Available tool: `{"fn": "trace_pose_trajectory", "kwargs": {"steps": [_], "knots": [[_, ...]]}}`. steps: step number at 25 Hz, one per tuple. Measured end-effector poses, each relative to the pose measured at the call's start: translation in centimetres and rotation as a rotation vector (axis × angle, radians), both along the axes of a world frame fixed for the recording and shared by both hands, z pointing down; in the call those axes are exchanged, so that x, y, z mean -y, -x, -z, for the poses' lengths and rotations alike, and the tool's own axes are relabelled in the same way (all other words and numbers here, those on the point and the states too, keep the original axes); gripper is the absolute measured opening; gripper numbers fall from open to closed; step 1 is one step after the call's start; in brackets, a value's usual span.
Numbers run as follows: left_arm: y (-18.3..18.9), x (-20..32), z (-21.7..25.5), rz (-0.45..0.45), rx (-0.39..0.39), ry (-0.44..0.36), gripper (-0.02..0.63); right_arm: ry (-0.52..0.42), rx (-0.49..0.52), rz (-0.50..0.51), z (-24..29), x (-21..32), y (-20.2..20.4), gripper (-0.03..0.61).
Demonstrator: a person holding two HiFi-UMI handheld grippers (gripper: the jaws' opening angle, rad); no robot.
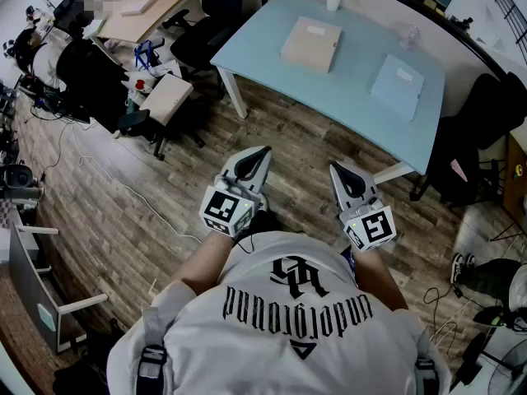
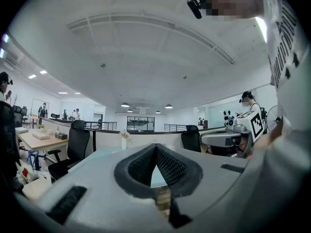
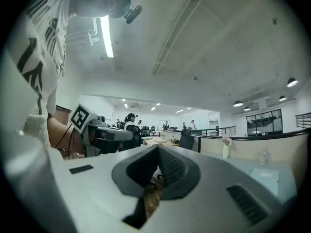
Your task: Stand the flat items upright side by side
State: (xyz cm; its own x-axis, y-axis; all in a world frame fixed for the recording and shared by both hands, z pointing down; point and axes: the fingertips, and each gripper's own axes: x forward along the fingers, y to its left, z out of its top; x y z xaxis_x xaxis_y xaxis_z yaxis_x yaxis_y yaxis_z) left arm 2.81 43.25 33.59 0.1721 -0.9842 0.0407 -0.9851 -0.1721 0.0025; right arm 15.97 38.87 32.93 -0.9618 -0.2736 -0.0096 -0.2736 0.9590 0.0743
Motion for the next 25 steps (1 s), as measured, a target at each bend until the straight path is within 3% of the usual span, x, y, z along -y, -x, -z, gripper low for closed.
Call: {"fn": "trace_pose_trajectory", "kwargs": {"steps": [12, 16, 18, 19, 20, 23, 25], "knots": [[3.3, 3.4, -0.1, -0.014, 0.002, 0.002, -0.002, 0.000, -0.005, -0.027, -0.3, 3.2, 3.3, 0.005], [5.9, 4.9, -0.5, -0.008, 0.023, 0.000, 0.002, 0.013, 0.017, -0.100, -0.3, 5.8, 5.3, 0.006], [7.6, 5.9, -0.8, -0.013, 0.028, 0.002, 0.173, 0.027, 0.019, -0.139, -0.6, 7.3, 6.8, 0.018], [8.6, 6.4, -0.9, -0.015, 0.021, 0.004, 0.229, 0.035, 0.016, -0.147, -0.7, 7.9, 7.8, 0.139], [9.8, 6.9, -1.0, -0.014, 0.012, 0.006, 0.260, 0.043, 0.012, -0.152, -0.9, 8.4, 8.9, 0.198], [13.6, 8.5, -1.2, -0.021, 0.004, 0.016, 0.331, 0.044, -0.006, -0.173, -1.2, 9.9, 12.4, 0.219], [16.0, 9.5, -1.1, -0.032, 0.009, 0.023, 0.333, 0.048, -0.013, -0.186, -1.1, 10.7, 14.7, 0.219]]}}
